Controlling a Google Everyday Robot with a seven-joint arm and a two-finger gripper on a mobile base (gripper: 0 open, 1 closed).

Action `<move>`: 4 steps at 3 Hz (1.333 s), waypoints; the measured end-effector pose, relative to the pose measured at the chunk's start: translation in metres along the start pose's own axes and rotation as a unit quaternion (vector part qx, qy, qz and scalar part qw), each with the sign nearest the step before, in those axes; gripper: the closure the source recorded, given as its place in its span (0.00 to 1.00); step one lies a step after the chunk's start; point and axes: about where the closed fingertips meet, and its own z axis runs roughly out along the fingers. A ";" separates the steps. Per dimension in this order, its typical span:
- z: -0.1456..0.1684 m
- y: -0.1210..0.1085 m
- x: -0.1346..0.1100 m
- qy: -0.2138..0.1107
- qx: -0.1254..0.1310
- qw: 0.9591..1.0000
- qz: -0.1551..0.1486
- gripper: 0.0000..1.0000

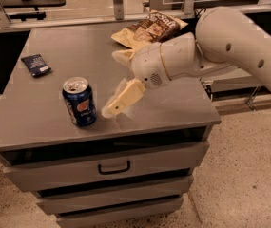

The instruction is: Move pepsi can near brown chip bag

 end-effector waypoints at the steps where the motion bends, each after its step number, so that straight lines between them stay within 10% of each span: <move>1: 0.033 0.010 0.001 -0.046 -0.028 0.998 0.012 0.00; 4: 0.070 0.035 -0.007 -0.112 -0.072 0.991 0.028 0.64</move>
Offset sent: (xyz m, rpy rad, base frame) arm -0.0222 0.0707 -0.0510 0.2144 0.1289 0.1336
